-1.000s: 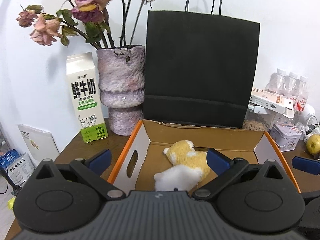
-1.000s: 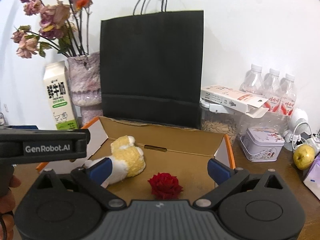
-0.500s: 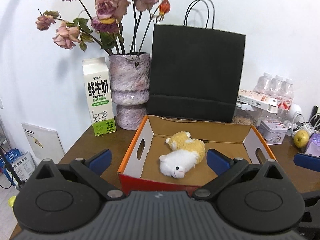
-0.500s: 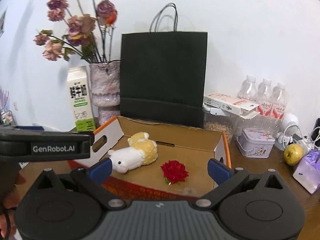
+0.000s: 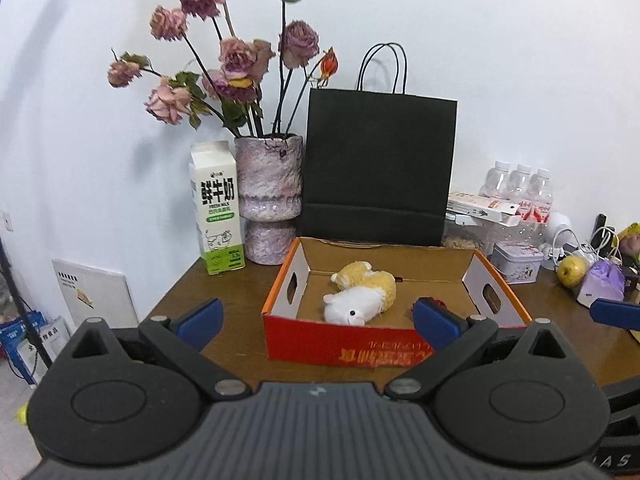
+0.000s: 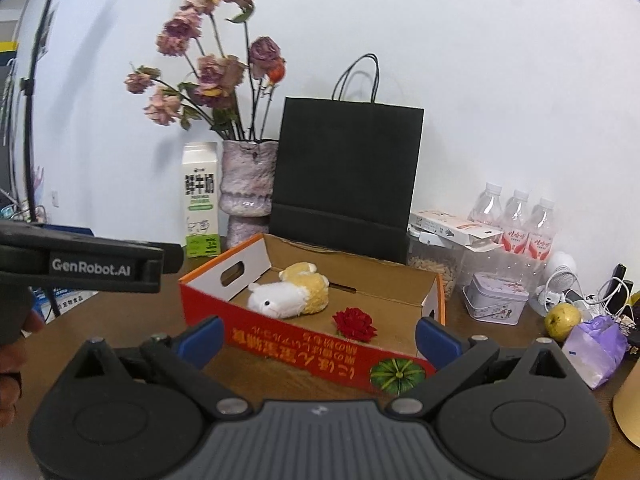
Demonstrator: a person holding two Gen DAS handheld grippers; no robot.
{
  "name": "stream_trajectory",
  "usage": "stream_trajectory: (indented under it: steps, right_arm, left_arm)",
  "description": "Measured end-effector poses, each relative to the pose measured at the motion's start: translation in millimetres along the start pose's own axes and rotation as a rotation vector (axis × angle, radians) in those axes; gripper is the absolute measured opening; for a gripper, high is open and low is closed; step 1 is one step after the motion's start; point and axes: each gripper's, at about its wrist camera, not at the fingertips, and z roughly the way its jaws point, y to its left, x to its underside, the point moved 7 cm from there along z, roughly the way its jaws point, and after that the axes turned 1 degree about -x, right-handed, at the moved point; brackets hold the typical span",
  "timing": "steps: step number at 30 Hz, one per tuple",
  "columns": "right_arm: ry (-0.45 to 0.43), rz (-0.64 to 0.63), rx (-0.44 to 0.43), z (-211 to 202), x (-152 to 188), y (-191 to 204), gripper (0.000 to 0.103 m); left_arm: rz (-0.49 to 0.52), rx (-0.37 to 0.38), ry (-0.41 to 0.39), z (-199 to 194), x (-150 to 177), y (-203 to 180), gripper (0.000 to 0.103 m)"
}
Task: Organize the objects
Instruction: 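Move both tools back toward the remaining items on the table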
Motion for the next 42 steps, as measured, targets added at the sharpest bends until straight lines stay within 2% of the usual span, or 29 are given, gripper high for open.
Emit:
stream_trajectory:
  steps: [10,25,33,42]
  right_arm:
    - [0.018,0.001,-0.021,-50,33,2,0.103]
    - [0.068,-0.007,-0.028,-92,90,1,0.103]
    - [0.118,-0.02,-0.042,-96,125,-1,0.103]
    - [0.238,-0.071,-0.06,-66,149,-10,0.103]
  left_arm:
    - [0.023,0.029,0.028,-49,32,11,0.103]
    - [0.042,0.037,0.077,-85,84,25,0.103]
    - [0.036,0.04,0.115,-96,109,33,0.103]
    - [0.038,0.04,0.153,-97,124,39,0.103]
